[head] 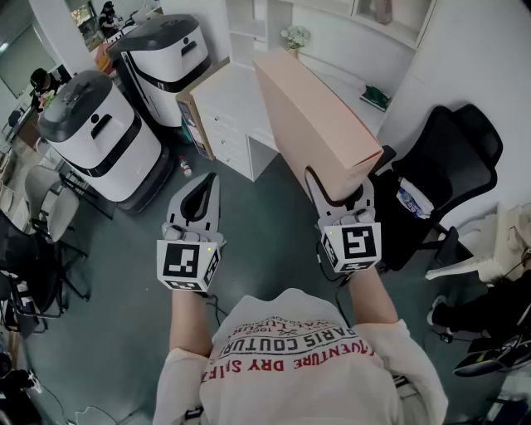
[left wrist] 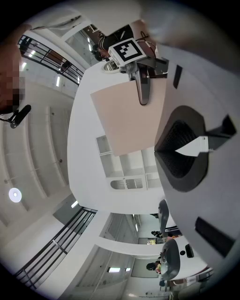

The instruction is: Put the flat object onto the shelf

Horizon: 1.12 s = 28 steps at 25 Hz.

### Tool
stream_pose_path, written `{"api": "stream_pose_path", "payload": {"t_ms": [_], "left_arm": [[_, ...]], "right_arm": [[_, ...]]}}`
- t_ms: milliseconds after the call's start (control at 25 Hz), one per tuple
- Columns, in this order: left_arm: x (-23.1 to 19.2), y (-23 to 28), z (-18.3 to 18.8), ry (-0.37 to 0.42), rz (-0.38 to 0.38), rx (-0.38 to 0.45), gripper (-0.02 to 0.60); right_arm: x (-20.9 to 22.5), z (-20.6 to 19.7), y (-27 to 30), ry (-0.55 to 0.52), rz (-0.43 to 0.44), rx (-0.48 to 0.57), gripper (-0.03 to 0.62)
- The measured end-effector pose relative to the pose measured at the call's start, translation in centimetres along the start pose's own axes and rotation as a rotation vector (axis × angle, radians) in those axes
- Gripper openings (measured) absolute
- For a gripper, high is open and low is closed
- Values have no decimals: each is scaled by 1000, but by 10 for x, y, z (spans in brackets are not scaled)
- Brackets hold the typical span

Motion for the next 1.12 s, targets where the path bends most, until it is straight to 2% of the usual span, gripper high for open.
{"api": "stream_pose_path", "payload": {"t_ms": [520, 840, 1120], "left_arm": [[-15, -10, -14, -21, -23, -15, 11], [-61, -26, -32, -26, -30, -30, 11], [-98, 3, -57, -44, 2, -53, 11]], "right_arm": [[-19, -5, 0, 17, -15, -31, 293], [-54, -13, 28, 42, -41, -54, 295], [-52, -31, 80, 65, -36, -73, 295]]}}
Point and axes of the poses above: the fingertips, and each gripper's own axes: y forward along the fingers, x to its right, z out of its top, the point moved 6 cm from there along -y, backward along the fingers, and after that the axes turned 9 degrees about z, right-handed, at the moved point
